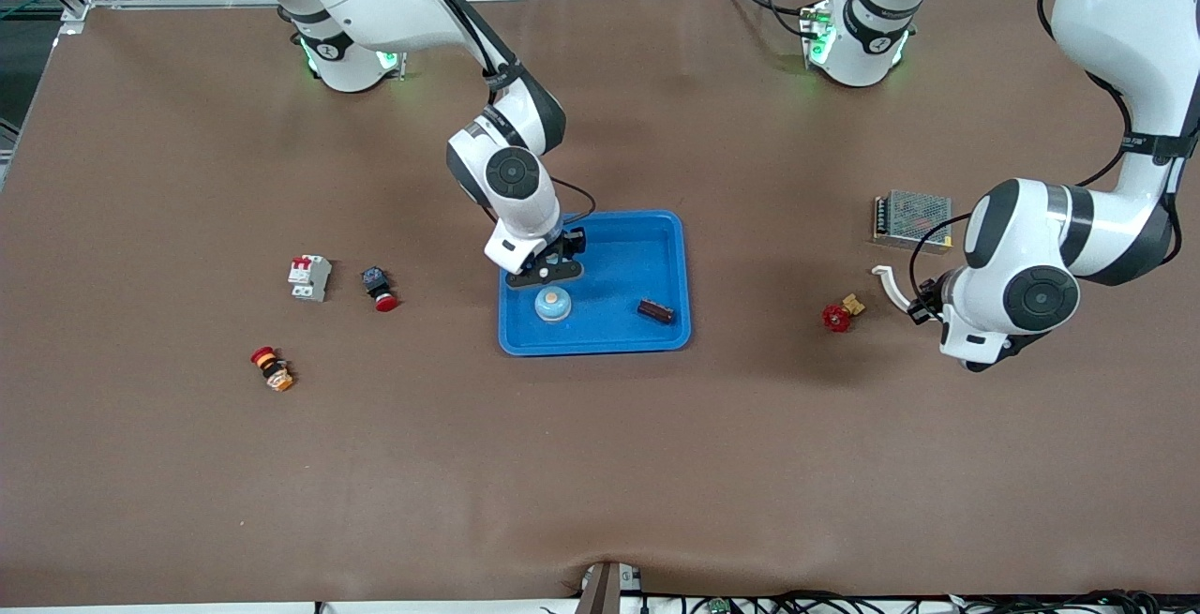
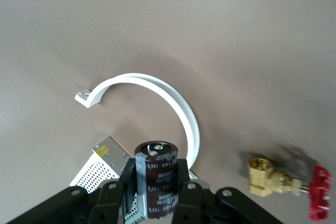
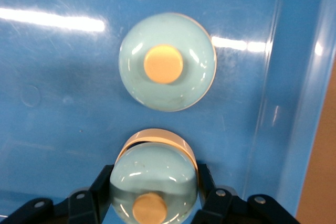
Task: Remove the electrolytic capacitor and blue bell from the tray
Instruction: 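Carry the capacitor toward the white arch while the right gripper grasps a bell, then set the capacitor down with the left gripper while the right gripper places the bell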
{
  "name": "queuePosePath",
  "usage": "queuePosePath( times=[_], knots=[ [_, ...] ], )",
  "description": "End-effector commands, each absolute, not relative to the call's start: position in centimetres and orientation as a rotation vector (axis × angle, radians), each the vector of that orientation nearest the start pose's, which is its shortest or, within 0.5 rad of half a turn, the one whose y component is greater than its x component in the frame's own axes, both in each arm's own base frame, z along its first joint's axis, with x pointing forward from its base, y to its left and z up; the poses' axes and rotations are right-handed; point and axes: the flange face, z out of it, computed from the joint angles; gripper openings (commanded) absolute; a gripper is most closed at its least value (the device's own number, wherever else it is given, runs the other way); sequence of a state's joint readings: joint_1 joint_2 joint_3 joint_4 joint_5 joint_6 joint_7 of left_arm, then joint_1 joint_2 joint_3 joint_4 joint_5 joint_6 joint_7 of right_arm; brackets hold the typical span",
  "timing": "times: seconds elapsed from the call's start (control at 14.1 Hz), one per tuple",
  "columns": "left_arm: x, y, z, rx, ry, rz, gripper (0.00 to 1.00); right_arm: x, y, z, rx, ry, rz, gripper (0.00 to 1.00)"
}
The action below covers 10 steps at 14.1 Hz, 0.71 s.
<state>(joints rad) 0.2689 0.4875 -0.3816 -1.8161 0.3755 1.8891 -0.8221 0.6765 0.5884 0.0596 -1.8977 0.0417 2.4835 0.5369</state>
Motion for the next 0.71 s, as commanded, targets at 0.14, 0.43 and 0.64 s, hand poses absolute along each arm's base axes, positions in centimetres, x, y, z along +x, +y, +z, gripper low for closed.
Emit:
queuePosePath(
  times=[0.14, 0.43, 0.64],
  knots=[
    [58.3, -0.6, 23.8, -2.727, -0.723, 0.362, 0.00, 49.4, 39.6, 27.0, -3.114, -0.328, 0.158, 0.46],
    [56.4, 0.8, 21.8, -2.764, -0.753, 0.326, 0.00, 53.4, 31.5, 33.2, -3.068, -0.560, 0.192, 0.46],
    [55.0, 1.2, 20.3, -2.801, -0.750, 0.283, 0.00, 55.6, 24.8, 36.8, -3.036, -0.663, 0.214, 0.43]
  ],
)
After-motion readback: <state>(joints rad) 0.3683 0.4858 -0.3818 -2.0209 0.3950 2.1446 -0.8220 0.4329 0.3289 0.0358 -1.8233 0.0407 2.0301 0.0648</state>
